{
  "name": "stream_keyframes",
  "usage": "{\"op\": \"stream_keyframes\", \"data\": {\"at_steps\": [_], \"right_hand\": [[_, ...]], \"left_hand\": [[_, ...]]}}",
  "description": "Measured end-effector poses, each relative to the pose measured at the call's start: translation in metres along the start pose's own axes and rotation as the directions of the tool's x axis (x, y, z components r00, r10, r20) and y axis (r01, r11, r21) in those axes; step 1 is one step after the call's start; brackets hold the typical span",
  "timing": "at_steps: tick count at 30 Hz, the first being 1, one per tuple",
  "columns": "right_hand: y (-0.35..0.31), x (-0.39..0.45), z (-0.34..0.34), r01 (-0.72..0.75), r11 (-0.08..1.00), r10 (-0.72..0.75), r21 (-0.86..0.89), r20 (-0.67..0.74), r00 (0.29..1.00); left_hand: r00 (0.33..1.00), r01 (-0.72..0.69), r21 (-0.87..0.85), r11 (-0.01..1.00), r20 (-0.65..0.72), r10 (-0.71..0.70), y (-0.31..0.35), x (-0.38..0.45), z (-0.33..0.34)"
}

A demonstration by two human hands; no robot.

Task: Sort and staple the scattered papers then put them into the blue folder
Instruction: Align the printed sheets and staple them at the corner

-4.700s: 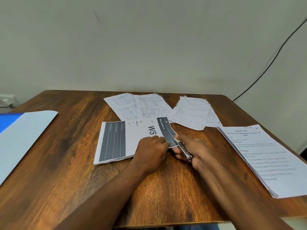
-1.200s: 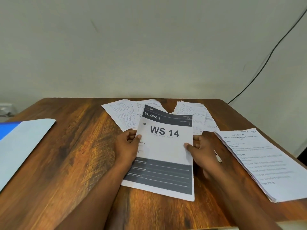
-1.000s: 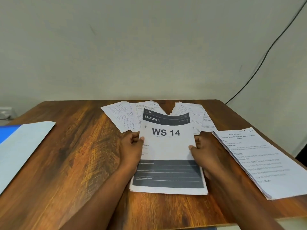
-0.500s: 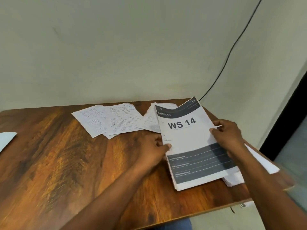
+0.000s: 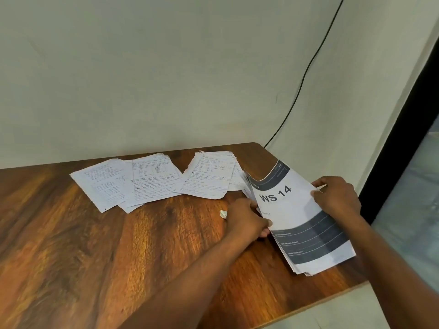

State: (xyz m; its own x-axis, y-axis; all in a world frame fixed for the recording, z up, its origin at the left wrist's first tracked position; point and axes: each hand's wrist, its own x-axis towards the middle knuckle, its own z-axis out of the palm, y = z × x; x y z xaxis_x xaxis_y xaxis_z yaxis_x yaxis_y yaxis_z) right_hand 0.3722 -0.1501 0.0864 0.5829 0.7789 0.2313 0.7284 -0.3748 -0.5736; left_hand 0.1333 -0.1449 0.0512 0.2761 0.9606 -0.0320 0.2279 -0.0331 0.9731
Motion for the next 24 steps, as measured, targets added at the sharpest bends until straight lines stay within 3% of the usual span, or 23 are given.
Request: {"op": "stream_keyframes", "data": {"at_steps": [10, 18, 24], "right_hand": [[0.015, 0.009, 0.022, 0.0, 0.976, -0.019, -0.216, -0.087, 0.996], [0.022, 0.009, 0.035, -0.006, 0.945, 0.008, -0.327, 0.005, 1.0], [0.01, 0.001, 0.041, 0.038, 0.906, -0.047, -0.421, -0.013, 0.999]], "left_hand": [[0.997, -0.078, 0.058, 0.995, 0.018, 0.077, -0.011, 0.003, 0.023], [0.991, -0.136, 0.183, 0.974, 0.008, 0.137, -0.013, 0.001, 0.027], [0.96, -0.252, 0.247, 0.936, -0.056, 0.273, -0.016, 0.007, 0.022]]}}
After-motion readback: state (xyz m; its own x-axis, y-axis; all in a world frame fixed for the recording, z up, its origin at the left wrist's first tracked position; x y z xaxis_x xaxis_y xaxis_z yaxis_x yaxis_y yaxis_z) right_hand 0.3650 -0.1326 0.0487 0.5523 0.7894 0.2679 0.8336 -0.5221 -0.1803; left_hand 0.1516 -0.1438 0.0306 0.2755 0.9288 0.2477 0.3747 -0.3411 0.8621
